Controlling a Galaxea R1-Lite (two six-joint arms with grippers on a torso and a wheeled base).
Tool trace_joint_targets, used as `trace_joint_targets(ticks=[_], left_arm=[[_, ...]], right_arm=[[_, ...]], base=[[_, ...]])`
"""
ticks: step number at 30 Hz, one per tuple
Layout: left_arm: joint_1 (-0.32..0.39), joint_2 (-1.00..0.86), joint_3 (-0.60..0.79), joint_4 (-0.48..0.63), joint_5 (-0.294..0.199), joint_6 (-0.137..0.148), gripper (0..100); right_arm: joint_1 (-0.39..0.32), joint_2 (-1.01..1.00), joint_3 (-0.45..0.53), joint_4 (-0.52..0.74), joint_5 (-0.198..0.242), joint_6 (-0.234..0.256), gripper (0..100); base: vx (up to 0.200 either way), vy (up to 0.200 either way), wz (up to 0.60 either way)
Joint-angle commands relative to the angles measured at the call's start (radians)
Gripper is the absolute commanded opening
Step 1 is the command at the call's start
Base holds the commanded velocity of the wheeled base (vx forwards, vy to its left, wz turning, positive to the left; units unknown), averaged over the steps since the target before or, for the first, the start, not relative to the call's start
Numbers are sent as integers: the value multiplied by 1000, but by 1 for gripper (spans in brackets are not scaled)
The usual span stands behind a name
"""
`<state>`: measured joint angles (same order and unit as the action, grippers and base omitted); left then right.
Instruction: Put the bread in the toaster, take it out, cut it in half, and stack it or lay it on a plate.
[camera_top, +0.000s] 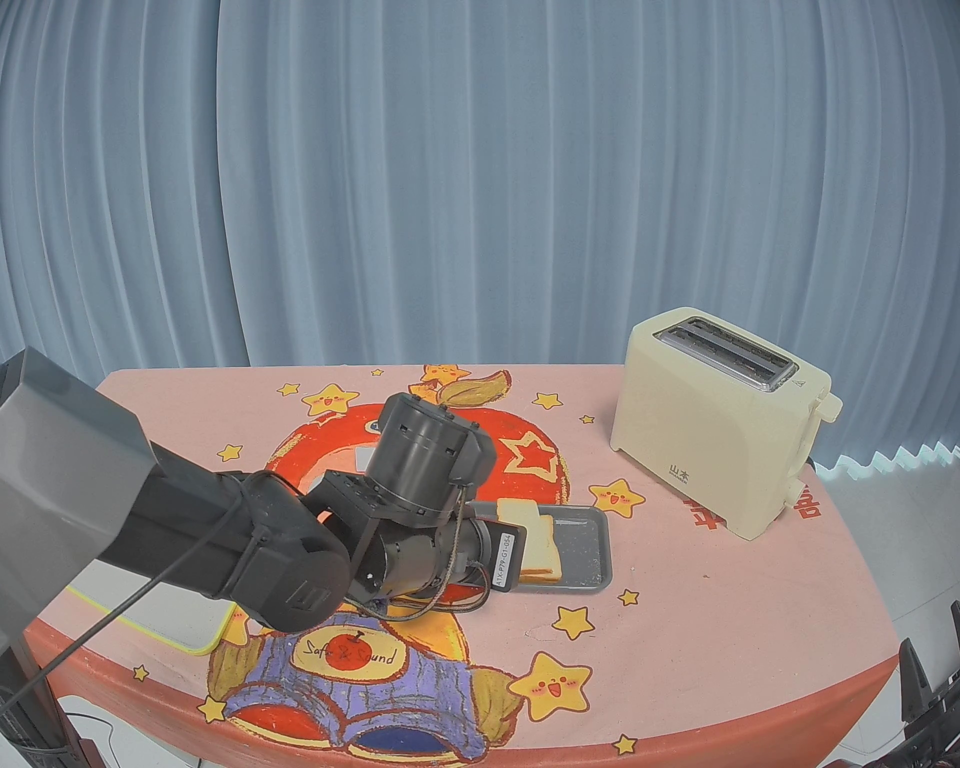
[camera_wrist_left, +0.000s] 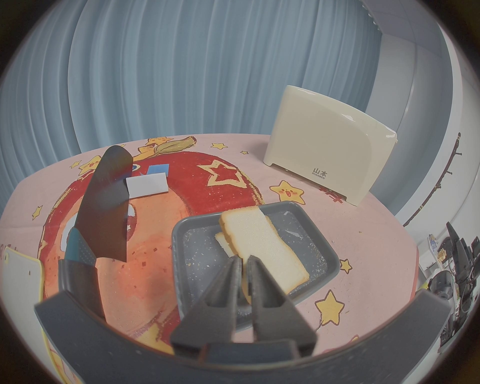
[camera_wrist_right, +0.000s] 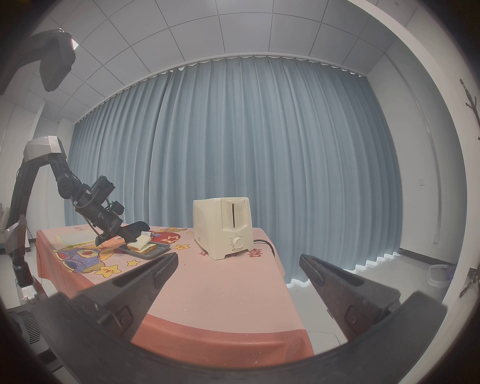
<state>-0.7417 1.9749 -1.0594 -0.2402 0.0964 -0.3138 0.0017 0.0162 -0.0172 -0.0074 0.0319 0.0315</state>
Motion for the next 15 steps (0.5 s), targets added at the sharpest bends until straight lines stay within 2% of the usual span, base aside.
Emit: trace_joint_targets(ticks=[1,15], left_arm=[[2,-4,-4,-1,2,1,100],[13,-10,7,2,5,1,100]], right_arm=[[1,-16,17,0,0,1,100],[0,-16,17,0,0,1,100]], base=[[0,0,0],[0,0,0]])
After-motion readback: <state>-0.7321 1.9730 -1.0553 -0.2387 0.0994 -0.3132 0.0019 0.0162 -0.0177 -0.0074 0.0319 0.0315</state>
